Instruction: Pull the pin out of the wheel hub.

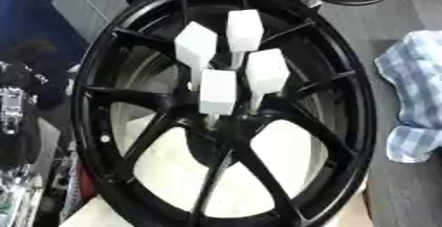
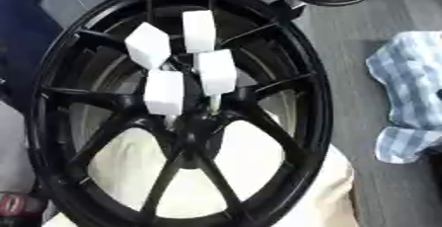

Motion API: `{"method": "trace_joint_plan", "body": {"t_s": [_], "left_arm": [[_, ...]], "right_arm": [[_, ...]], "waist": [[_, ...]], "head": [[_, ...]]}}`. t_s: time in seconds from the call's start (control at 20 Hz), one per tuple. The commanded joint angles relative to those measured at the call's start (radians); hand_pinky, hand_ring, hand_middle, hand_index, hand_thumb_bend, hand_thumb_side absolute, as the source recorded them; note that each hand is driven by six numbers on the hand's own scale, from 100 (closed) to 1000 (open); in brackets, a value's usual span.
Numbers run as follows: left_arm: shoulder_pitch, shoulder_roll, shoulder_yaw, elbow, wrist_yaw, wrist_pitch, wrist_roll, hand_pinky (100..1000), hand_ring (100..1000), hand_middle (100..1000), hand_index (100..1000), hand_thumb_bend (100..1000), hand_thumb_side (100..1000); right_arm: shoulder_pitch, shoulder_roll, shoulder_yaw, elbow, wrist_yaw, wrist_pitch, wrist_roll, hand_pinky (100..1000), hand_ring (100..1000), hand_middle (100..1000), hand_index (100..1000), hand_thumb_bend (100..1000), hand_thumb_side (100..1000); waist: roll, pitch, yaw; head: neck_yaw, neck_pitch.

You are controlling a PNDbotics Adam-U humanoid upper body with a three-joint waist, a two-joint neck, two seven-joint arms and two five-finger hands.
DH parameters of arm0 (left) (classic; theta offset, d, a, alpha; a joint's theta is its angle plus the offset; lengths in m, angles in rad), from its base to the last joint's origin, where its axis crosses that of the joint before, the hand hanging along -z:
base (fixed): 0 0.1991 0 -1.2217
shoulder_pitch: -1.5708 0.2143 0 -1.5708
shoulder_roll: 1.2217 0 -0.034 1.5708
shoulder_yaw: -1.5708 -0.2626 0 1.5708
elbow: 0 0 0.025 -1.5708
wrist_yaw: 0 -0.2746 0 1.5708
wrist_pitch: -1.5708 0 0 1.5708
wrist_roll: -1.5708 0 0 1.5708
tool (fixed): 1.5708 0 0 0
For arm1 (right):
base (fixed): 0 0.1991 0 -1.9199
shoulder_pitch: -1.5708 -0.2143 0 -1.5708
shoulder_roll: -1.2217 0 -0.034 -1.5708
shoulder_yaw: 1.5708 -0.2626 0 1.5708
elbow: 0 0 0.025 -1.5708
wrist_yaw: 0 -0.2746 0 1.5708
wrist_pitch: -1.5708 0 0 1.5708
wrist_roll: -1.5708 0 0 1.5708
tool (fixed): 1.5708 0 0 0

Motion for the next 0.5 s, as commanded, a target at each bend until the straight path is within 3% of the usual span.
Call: {"method": "trace_joint_plan", "body": {"t_s": [0.05,0.5], "left_arm": [[0.0,0.024,-0.005,-0.015,-0.007,0.002,-0.006,806,929,694,825,100,765],[-0.006,0.031,-0.017,-0.015,-0.008,0.004,-0.017,806,931,695,824,100,766]], "right_arm": [[-0.044,-0.095,0.025,-0.012,0.004,-0.001,0.055,767,751,699,708,356,357],[-0.181,-0.173,0.129,-0.012,-0.056,-0.001,0.186,774,763,705,719,379,328]], "waist": [[-0.003,-0.021,0.003],[-0.017,-0.017,0.035]], "head": [[-0.012,-0.004],[-0.048,-0.01]]}}
